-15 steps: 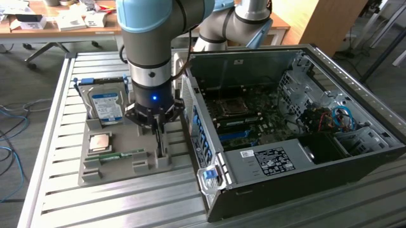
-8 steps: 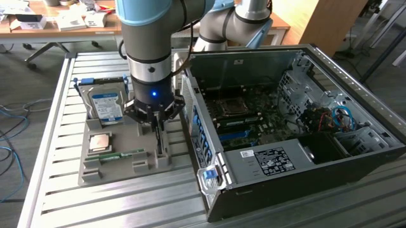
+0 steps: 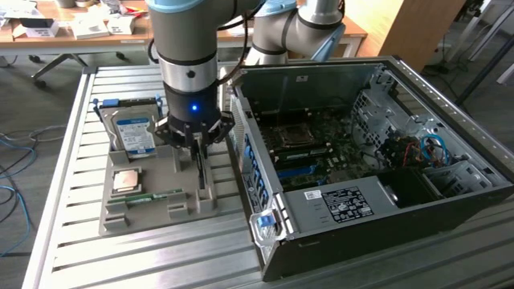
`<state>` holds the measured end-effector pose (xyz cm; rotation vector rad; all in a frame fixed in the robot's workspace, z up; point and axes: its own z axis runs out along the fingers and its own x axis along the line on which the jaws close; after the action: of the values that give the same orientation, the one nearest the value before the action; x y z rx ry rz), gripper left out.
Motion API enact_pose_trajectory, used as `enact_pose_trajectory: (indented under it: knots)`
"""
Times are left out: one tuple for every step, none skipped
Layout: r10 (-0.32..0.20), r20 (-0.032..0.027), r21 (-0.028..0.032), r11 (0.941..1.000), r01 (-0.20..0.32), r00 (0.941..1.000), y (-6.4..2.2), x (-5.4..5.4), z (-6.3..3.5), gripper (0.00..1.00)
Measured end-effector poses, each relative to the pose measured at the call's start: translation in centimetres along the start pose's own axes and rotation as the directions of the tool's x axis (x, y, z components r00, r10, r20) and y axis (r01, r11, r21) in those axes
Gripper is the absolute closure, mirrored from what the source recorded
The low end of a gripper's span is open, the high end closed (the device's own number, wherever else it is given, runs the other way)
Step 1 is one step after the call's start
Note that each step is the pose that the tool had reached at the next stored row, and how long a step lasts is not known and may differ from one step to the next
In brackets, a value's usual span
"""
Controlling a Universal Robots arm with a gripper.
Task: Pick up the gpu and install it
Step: 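Pick up the gpu and move the gpu toward the slot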
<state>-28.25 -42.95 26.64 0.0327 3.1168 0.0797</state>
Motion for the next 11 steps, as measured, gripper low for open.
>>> enact_pose_trajectory:
  knots:
    - [0.0,0.0,-0.0001,1.0,0.0,1.0,0.01,0.0,-0.28,0.73]
    - [0.0,0.0,-0.0002,1.0,0.0,1.0,0.03,0.0,-0.55,0.73]
    - [0.0,0.0,-0.0004,1.0,0.0,1.0,0.04,0.0,-0.83,0.73]
    - [0.0,0.0,-0.0006,1.0,0.0,1.0,0.06,0.0,-1.11,0.73]
    - [0.0,0.0,-0.0009,1.0,0.0,1.0,0.07,0.0,-1.37,0.73]
    - [0.0,0.0,-0.0012,1.0,0.0,1.0,0.08,0.0,-1.63,0.73]
    - [0.0,0.0,-0.0015,1.0,0.0,1.0,0.1,0.0,-1.9,0.73]
    - [0.0,0.0,-0.0017,1.0,0.0,1.0,0.11,-0.1,-2.17,0.73]
    - [0.0,0.0,-0.0018,1.0,0.0,1.0,0.12,-0.1,-2.41,0.73]
    - [0.0,0.0,-0.002,1.0,0.0,1.0,0.14,-0.1,-2.66,0.73]
    - [0.0,0.0,-0.0023,1.0,0.0,1.0,0.15,-0.1,-2.92,0.73]
